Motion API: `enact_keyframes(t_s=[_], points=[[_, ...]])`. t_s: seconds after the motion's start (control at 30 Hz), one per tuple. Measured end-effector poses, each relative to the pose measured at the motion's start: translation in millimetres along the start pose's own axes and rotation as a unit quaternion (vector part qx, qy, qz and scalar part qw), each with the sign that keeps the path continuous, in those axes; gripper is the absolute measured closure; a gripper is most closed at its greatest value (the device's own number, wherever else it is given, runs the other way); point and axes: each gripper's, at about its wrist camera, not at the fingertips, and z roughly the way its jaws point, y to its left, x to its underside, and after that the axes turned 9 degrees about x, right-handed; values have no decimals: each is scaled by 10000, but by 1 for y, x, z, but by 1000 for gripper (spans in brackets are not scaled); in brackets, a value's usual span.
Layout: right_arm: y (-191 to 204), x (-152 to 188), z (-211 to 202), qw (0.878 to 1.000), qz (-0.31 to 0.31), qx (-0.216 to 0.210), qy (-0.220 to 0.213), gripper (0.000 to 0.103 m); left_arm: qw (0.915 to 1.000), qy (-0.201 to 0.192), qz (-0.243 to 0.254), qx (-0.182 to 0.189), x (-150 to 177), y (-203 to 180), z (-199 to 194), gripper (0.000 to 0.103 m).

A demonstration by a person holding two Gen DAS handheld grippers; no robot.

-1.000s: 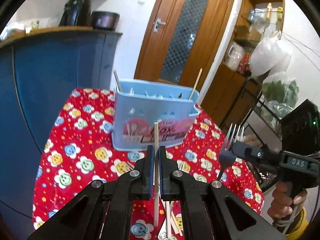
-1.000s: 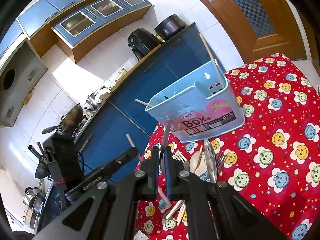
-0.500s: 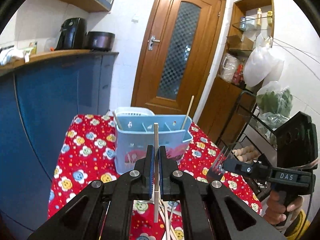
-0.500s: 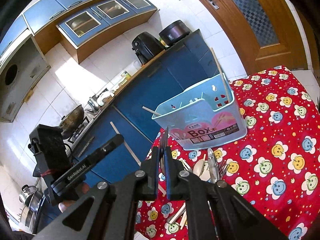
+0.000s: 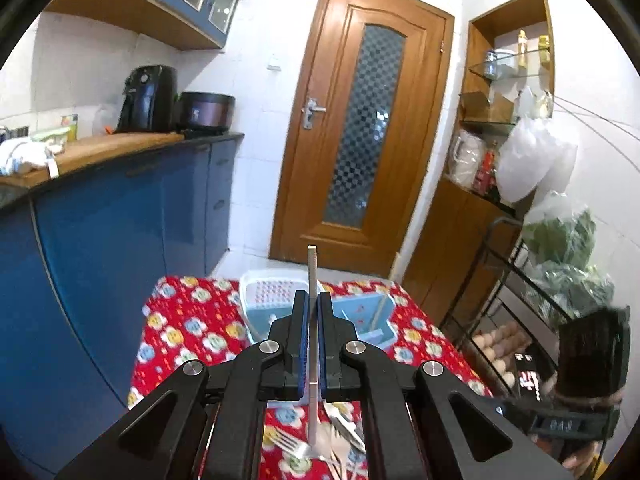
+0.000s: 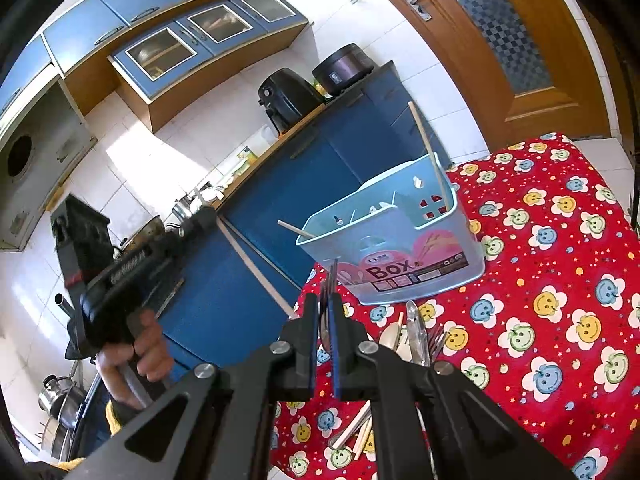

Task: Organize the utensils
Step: 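Lift the fork and white chopstick and carry them toward the blue box, then lower the white chopstick into the blue box and open the left tool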

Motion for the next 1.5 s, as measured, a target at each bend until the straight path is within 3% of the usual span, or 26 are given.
enact_keyframes(t_s=[0.33, 0.5, 0.83, 1.03, 1.5], points=[[-6, -1, -1, 10000, 40, -31, -25, 97, 9977, -488, 62, -460, -54, 9, 17, 99], [-11, -5, -3, 10000, 75, -20, -27, 97, 9970, -541, 44, -547, -63, 13, 41, 99], [-3, -27, -17, 9992, 57, -292, -267, 99, 9981, -80, -126, -590, -33, 33, 93, 99], [8, -40, -20, 9976, -380, 6, -571, 99, 9980, 126, -226, -572, -19, 44, 110, 99], [-21, -23, 7, 9995, -105, 264, -126, 96, 9958, 609, -381, -560, 8, 54, 141, 99]])
